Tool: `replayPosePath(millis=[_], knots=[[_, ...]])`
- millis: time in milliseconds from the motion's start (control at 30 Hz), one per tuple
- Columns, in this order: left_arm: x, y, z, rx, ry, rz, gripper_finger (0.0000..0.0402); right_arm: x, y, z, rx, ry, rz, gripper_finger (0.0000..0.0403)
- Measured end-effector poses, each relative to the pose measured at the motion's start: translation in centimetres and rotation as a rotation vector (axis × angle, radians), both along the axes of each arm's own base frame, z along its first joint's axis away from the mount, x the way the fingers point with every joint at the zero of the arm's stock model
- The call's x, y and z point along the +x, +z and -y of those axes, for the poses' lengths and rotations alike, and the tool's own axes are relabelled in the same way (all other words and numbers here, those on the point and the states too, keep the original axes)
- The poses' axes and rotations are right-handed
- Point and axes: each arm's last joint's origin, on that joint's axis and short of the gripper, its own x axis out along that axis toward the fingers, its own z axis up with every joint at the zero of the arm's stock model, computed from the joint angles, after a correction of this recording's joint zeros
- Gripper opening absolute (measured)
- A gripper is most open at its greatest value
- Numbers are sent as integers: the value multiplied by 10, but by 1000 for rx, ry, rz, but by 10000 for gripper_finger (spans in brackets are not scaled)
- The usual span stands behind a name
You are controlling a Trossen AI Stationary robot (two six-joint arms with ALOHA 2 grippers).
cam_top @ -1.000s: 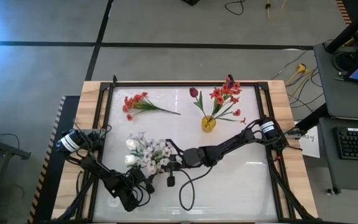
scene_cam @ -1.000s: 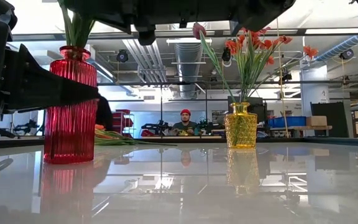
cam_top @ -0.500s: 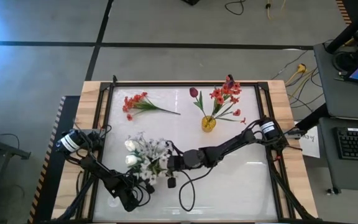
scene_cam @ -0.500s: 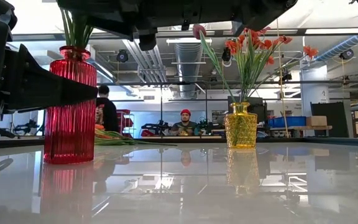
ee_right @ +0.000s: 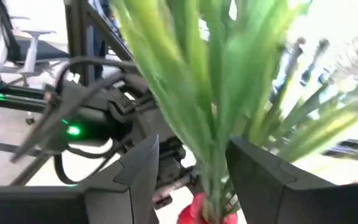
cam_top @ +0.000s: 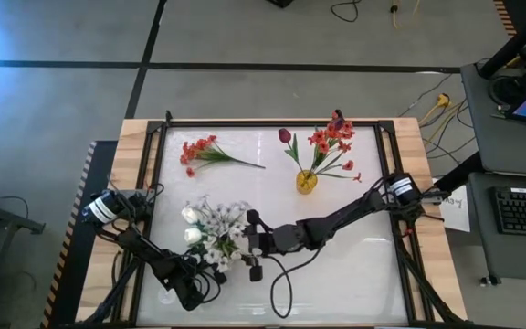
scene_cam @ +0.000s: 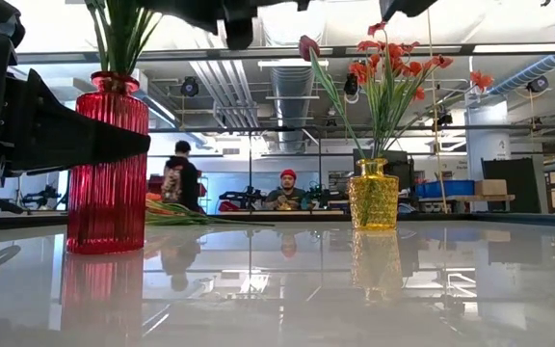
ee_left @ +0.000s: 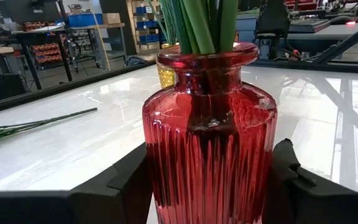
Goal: Sort flowers into vase by color
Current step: Put the white flowers into the red vase
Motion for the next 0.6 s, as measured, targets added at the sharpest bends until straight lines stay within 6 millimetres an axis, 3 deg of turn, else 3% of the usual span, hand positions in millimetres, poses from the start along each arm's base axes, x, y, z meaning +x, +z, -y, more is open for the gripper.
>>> replayPosePath(millis=[233, 600], knots=[[0, 0, 0, -3, 0, 3, 199, 0, 5, -4, -21, 8, 20, 137], [0, 0, 0, -4, 0, 4, 199, 1, 5, -2, -54, -25, 21, 17]])
